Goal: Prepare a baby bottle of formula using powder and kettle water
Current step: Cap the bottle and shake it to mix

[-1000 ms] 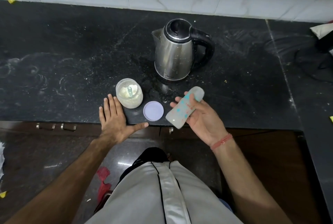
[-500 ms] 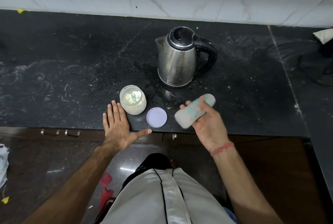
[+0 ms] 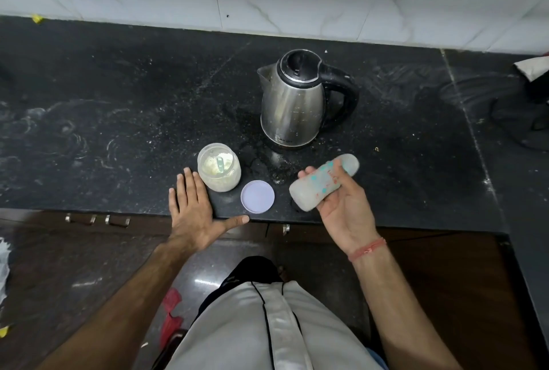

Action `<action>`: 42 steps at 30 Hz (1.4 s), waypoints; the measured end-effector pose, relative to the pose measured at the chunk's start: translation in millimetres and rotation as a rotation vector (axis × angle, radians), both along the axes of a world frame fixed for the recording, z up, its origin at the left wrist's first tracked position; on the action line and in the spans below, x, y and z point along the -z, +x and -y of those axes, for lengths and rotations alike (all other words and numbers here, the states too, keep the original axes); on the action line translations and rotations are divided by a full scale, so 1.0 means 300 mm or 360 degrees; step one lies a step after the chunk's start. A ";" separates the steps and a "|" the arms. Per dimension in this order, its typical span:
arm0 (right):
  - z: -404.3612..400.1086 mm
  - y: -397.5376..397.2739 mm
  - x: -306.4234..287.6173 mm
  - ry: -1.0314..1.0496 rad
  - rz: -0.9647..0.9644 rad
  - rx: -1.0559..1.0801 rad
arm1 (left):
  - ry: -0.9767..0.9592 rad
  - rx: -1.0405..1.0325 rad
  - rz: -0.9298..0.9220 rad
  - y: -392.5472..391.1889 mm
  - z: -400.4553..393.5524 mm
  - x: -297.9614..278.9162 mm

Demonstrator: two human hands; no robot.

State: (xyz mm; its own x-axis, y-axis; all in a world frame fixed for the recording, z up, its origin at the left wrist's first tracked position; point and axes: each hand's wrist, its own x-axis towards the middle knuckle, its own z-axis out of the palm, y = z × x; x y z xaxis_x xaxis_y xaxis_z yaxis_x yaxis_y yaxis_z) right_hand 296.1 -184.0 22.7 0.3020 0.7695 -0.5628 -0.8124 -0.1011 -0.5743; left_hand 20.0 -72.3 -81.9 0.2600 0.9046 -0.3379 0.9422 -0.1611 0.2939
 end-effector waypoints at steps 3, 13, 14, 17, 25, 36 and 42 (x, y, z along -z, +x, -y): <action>0.003 -0.014 -0.011 -0.0069 0.0168 -0.0129 | 0.0016 0.0005 -0.0002 0.001 -0.006 0.004; 0.011 -0.002 0.015 -0.0091 -0.0004 0.0056 | 0.0038 0.0008 0.0022 -0.004 -0.003 0.010; 0.012 0.005 0.015 -0.0108 0.0043 -0.0017 | 0.0032 0.0015 0.0018 -0.005 -0.002 0.009; 0.017 0.013 0.006 -0.0216 0.0165 -0.0233 | 0.0031 0.0027 0.0023 -0.006 -0.005 0.006; 0.031 0.030 0.019 -0.0295 0.0206 -0.0264 | 0.0040 0.0029 0.0009 -0.006 -0.007 0.013; 0.025 0.020 0.012 -0.0318 0.0236 -0.0371 | 0.0041 0.0030 0.0009 -0.008 -0.004 0.017; 0.032 0.033 0.021 -0.0327 0.0179 -0.0255 | 0.0040 0.0031 0.0002 -0.007 -0.006 0.017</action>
State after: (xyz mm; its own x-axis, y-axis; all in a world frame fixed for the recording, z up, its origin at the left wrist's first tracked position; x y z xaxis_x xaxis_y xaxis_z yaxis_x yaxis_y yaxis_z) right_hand 306.0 -193.6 16.5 0.2550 0.6857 -0.6817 -0.7090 -0.3468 -0.6141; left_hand 18.0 -70.4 -86.9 0.2781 0.9075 -0.3147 0.9384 -0.1867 0.2908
